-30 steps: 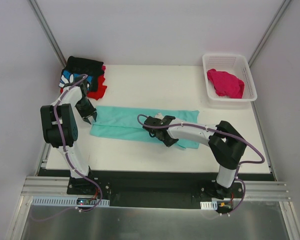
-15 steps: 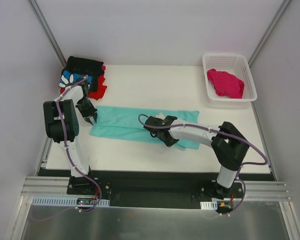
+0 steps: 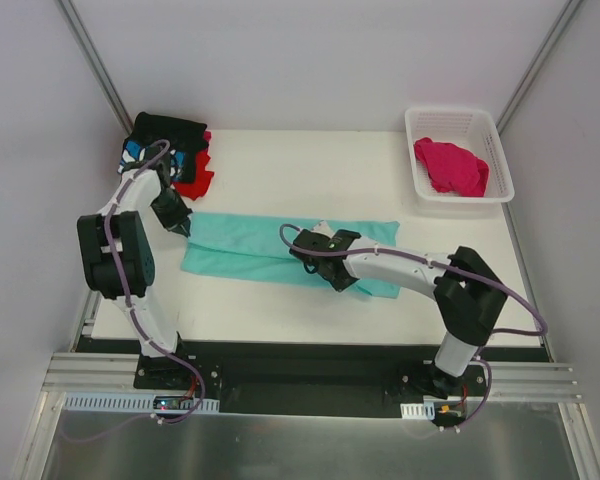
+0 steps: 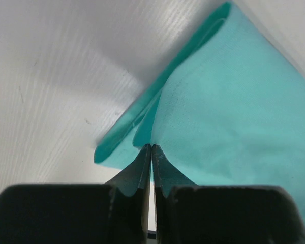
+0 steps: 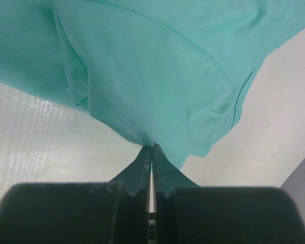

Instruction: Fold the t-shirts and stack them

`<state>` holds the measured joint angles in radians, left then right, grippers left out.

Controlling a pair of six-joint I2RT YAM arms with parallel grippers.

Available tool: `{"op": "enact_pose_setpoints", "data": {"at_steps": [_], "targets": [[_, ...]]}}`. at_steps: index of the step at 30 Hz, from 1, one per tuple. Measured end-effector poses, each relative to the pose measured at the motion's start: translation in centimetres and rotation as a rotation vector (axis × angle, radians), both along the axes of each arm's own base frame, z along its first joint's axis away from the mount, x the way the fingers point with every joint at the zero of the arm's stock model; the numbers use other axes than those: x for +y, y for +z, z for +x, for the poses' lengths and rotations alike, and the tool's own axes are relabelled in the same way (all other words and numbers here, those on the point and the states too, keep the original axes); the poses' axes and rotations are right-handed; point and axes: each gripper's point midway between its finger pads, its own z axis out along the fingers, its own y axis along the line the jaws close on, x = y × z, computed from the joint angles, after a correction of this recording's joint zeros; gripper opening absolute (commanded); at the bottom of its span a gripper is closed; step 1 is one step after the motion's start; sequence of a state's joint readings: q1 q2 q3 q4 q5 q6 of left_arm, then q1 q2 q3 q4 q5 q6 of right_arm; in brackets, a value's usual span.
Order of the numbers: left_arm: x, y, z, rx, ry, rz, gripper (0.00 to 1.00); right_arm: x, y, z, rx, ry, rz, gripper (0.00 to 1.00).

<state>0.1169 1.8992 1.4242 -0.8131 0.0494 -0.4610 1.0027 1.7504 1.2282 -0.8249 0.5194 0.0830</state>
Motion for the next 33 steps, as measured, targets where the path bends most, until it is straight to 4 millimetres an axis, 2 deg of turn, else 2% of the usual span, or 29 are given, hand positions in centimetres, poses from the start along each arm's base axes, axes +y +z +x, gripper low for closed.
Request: {"op": "enact_pose_setpoints", "data": {"at_steps": [4, 9, 11, 17, 23, 29, 33], "targets": [[-0.2, 4.4, 0.1, -0.131, -0.008, 0.013, 0.0, -0.4, 1.7, 0.4, -0.043, -0.021, 0.034, 0.01], [-0.4, 10.8, -0.4, -0.301, -0.024, 0.035, 0.0, -2.0, 3.9, 1.2, -0.091, -0.062, 0.051, 0.01], [-0.4, 12.1, -0.4, -0.328, -0.031, 0.041, 0.0, -2.8, 4.5, 1.5, -0.103, -0.082, 0.046, 0.01], [-0.4, 11.9, -0.6, -0.303, -0.046, 0.039, 0.0, -5.2, 5.8, 2.5, -0.128, -0.132, 0.033, 0.01], [-0.9, 11.8, -1.2, -0.282, -0.054, 0.014, 0.0, -7.6, 8.2, 3.6, -0.182, -0.184, 0.041, 0.01], [-1.0, 12.0, -1.8, -0.272, -0.057, 0.009, 0.0, -7.7, 10.9, 4.1, -0.228, -0.193, 0.078, 0.01], [-1.1, 13.7, -2.6, -0.314, -0.067, 0.017, 0.0, -8.0, 12.3, 3.0, -0.24, -0.186, 0.105, 0.01]]}}
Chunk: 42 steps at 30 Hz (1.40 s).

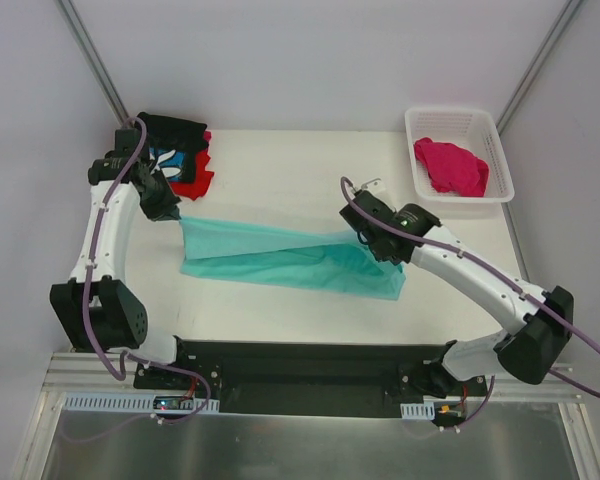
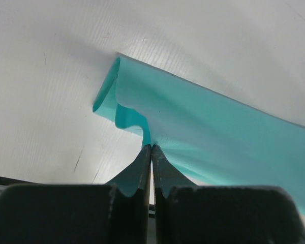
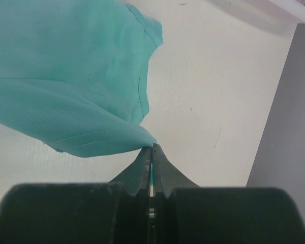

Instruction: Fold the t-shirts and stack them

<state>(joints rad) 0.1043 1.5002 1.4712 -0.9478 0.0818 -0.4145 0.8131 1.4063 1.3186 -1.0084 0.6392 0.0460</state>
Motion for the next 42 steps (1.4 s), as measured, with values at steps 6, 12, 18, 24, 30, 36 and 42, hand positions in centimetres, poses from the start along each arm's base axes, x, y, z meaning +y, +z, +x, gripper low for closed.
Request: {"op": "enact_pose_setpoints", "data": {"at_steps": [6, 12, 18, 24, 30, 36, 42], "targets": [[-0.1, 2.7, -1.3, -0.07, -0.008, 0.011, 0.0, -0.3, 1.3, -1.6, -0.016, 0.016, 0.028, 0.01], [-0.2, 2.8, -1.6, -0.064, -0.012, 0.006, 0.0, -0.6, 1.3, -1.7, -0.011, 0.013, 0.016, 0.01], [-0.2, 2.6, -1.0, -0.051, -0.012, 0.004, 0.0, -0.5, 0.9, -1.0, 0.002, 0.022, -0.025, 0.01], [0.0, 1.1, 0.7, -0.008, -0.012, -0.001, 0.0, -0.8, -0.2, 1.3, 0.014, -0.01, -0.038, 0.01], [0.3, -0.2, 4.6, 0.009, -0.013, -0.003, 0.0, -1.4, -1.1, 4.9, 0.023, -0.064, -0.004, 0.01], [0.3, -0.3, 8.8, -0.023, -0.024, 0.001, 0.0, -1.4, -2.1, 8.3, 0.043, -0.067, 0.024, 0.01], [0.7, -0.2, 13.0, -0.069, -0.029, 0.007, 0.0, -0.9, -3.7, 11.3, 0.071, -0.029, 0.048, 0.01]]}}
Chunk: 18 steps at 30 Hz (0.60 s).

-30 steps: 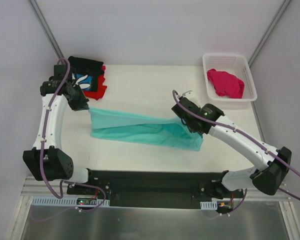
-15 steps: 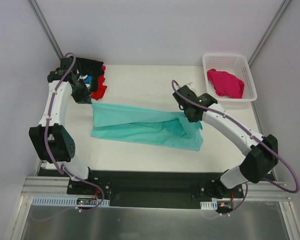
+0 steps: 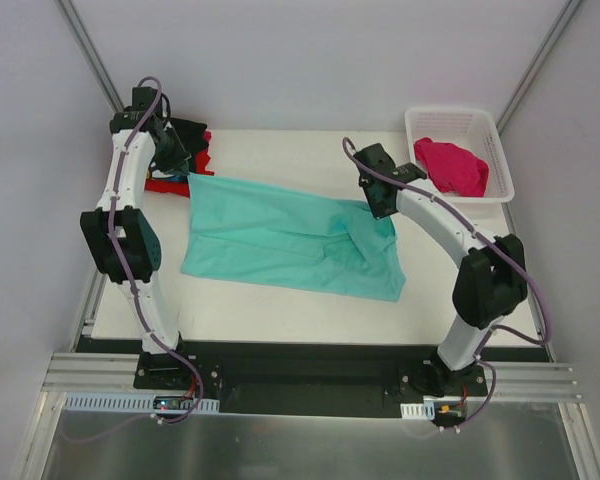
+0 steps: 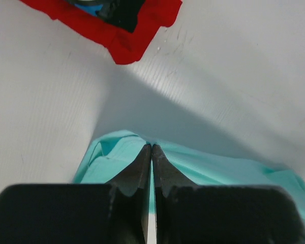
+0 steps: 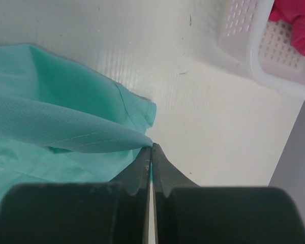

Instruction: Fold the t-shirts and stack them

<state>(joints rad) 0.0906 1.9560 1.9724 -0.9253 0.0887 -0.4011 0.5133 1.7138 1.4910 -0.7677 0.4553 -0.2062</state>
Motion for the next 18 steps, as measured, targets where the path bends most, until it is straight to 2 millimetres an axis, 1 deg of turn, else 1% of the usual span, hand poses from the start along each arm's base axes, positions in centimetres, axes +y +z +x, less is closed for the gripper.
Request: {"op": "enact_pose_setpoints", "data": {"at_steps": [4, 11, 14, 18], "targets": [[0.2, -0.8, 2.1, -0.006, -0.006, 0.003, 0.0, 0.4, -0.4, 2.1, -0.007, 0.02, 0.007, 0.01], [-0.3, -3.1, 5.3, -0.013, -0.048, 0.014, 0.0, 0.9, 0.3, 6.0, -0.073, 0.07, -0.017, 0.01], [-0.4, -4.2, 5.8, -0.006, -0.063, 0.02, 0.0, 1.0, 0.3, 7.8, -0.106, 0.088, -0.027, 0.01], [-0.4, -5.3, 6.4, 0.001, -0.067, 0.026, 0.0, 0.4, -1.1, 9.9, -0.121, 0.1, -0.035, 0.01]]}}
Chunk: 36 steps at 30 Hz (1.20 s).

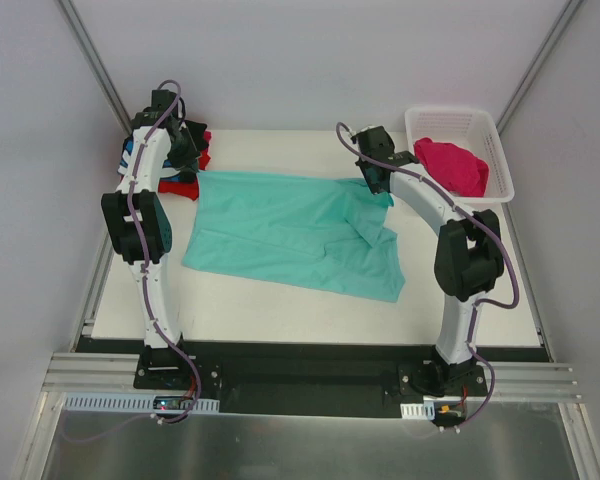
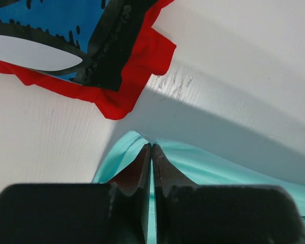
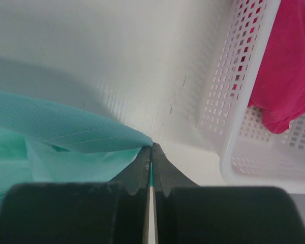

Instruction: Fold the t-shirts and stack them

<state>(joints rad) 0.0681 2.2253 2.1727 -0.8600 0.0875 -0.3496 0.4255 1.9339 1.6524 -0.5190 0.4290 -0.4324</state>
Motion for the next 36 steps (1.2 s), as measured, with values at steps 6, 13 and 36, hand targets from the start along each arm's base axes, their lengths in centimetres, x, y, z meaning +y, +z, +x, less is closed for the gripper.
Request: {"op": "enact_pose_setpoints", "data": {"at_steps": [6, 13, 36], "targets": [[0.4, 0.1, 0.8, -0.024, -0.004, 0.045, 0.0, 0.0, -1.9, 2.3, 0.015, 0.031, 0.037, 0.01], [1.3, 1.3, 2.4, -0.093, 0.015, 0.085, 0.0, 1.9, -1.5, 3.4, 0.002, 0.114, 0.127, 0.01], [1.9, -0.7, 1.9, -0.062, 0.005, 0.108, 0.0, 9.6, -1.6, -6.1, 0.203, 0.364, 0.224, 0.01]]}}
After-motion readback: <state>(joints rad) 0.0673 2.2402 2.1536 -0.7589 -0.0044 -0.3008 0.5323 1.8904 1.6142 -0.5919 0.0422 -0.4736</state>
